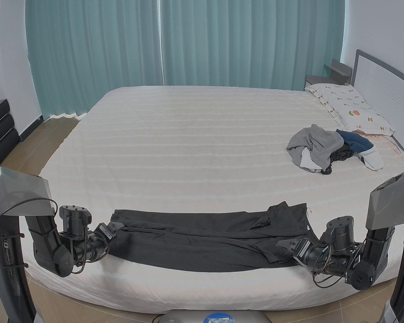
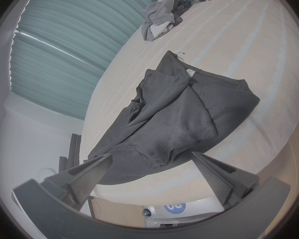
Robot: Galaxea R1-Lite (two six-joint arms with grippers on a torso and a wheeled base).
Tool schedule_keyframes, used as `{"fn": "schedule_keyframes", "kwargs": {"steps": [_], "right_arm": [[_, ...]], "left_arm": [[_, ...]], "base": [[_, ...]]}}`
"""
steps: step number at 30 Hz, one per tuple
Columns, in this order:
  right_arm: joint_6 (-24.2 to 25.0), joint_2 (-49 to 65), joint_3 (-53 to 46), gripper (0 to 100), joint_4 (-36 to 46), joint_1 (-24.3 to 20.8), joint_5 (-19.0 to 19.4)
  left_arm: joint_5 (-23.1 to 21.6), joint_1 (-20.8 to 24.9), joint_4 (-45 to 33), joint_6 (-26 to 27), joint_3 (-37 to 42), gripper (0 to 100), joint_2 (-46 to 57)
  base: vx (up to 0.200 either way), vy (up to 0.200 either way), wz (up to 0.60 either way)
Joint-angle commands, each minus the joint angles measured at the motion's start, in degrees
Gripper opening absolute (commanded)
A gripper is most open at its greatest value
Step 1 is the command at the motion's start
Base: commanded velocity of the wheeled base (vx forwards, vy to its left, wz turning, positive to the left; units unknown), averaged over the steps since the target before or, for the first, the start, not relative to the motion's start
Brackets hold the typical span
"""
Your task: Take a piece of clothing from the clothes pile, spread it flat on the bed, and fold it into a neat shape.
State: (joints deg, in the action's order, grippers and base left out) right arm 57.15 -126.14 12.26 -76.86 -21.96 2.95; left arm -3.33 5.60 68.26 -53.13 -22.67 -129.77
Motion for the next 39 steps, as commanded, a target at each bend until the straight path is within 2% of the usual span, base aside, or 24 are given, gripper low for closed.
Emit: {"fn": "schedule_keyframes", "kwargs": {"steps": [1, 6, 12, 17, 19, 23, 29, 35, 39], "right_arm": [[0.2, -2.8, 2.2, 100, 0.0, -0.5, -0.1], [0.3, -3.6, 4.6, 100, 0.3, 0.1, -0.4], [0.2, -5.8, 7.2, 100, 0.2, 1.2, -3.3], [-0.4, -8.2, 7.6, 100, -0.2, 1.4, -8.1], [-0.7, -7.6, 7.0, 100, -0.2, 1.4, -8.8], [-3.1, -5.2, 4.2, 100, -0.6, 1.5, -9.3], [-7.0, -4.7, 0.5, 100, -6.1, 2.6, -12.5], [-9.8, -4.3, -1.9, 100, -9.1, 4.6, -12.6], [-13.5, -2.9, -4.3, 100, -9.2, 5.8, -12.6]], "left_arm": [[0.0, 0.0, 0.0, 0.0, 0.0, 100, -0.1], [0.0, 0.0, 0.0, 0.0, 0.0, 100, -0.1], [0.0, 0.0, 0.0, 0.0, 0.0, 100, -0.1], [0.0, 0.0, 0.0, 0.0, 0.0, 100, -0.1], [0.0, 0.0, 0.0, 0.0, 0.0, 100, -0.1], [0.0, 0.0, 0.0, 0.0, 0.0, 100, -0.1], [0.0, 0.0, 0.0, 0.0, 0.0, 100, -0.1], [0.0, 0.0, 0.0, 0.0, 0.0, 100, -0.1], [0.0, 0.0, 0.0, 0.0, 0.0, 100, -0.1]], "base": [[0.0, 0.0, 0.0], [0.0, 0.0, 0.0], [0.0, 0.0, 0.0], [0.0, 0.0, 0.0], [0.0, 0.0, 0.0], [0.0, 0.0, 0.0], [0.0, 0.0, 0.0], [0.0, 0.0, 0.0], [0.0, 0.0, 0.0]]}}
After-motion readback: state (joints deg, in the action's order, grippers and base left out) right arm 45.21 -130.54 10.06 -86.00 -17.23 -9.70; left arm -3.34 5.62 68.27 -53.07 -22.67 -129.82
